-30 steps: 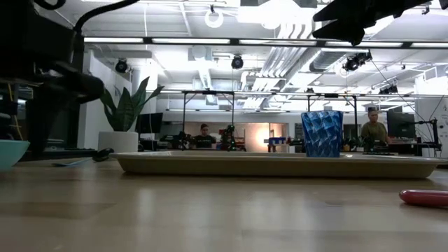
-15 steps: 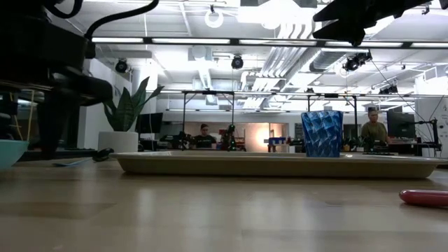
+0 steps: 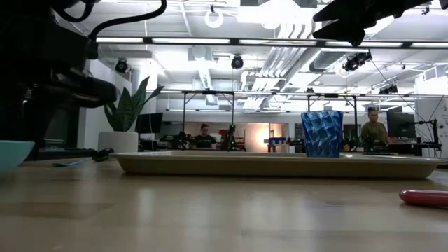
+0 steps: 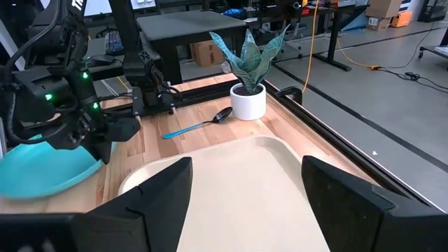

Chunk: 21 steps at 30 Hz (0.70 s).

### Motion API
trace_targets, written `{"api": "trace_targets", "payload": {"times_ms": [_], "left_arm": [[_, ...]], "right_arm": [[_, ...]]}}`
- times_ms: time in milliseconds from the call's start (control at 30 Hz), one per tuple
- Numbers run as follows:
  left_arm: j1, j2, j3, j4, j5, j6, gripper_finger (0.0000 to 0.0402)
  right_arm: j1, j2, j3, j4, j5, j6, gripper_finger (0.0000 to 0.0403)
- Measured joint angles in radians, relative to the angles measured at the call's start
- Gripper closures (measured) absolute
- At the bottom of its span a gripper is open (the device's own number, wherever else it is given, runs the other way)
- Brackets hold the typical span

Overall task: Pick and place plate/cup/fork/spoon on tray
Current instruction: Put the light blue plate to the center of the light brown serving tray

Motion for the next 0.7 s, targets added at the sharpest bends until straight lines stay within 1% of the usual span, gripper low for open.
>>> {"api": "trace_targets", "payload": {"times_ms": [133, 233, 400, 467, 533, 567, 700], "left_arm": [[0.015, -0.028, 0.0, -0.008, 0.029, -0.02, 0.0392], [0.019, -0.065, 0.026, -0.055, 0.03, -0.029, 0.0399], [0.018, -0.159, 0.132, -0.163, 0.026, -0.084, 0.0401], [0.019, -0.2, 0.186, -0.184, 0.009, -0.118, 0.0401], [0.019, -0.237, 0.238, -0.186, -0.025, -0.137, 0.0401], [0.019, -0.254, 0.265, -0.186, -0.059, -0.143, 0.0401], [0.057, -0.275, 0.373, -0.183, -0.237, -0.141, 0.0401]], "right_arm": [[0.0, 0.0, 0.0, 0.0, 0.0, 0.0, 0.0142], [0.0, 0.0, 0.0, 0.0, 0.0, 0.0, 0.0142], [0.0, 0.0, 0.0, -0.003, 0.0, 0.0, 0.0142], [0.0, 0.0, 0.0, -0.011, 0.0, 0.0, 0.0142], [0.0, 0.0, 0.0, -0.012, -0.006, 0.0, 0.0142], [0.0, 0.0, 0.0, -0.015, -0.007, 0.001, 0.0142], [0.0, 0.0, 0.0, -0.018, -0.007, 0.004, 0.0142]]}}
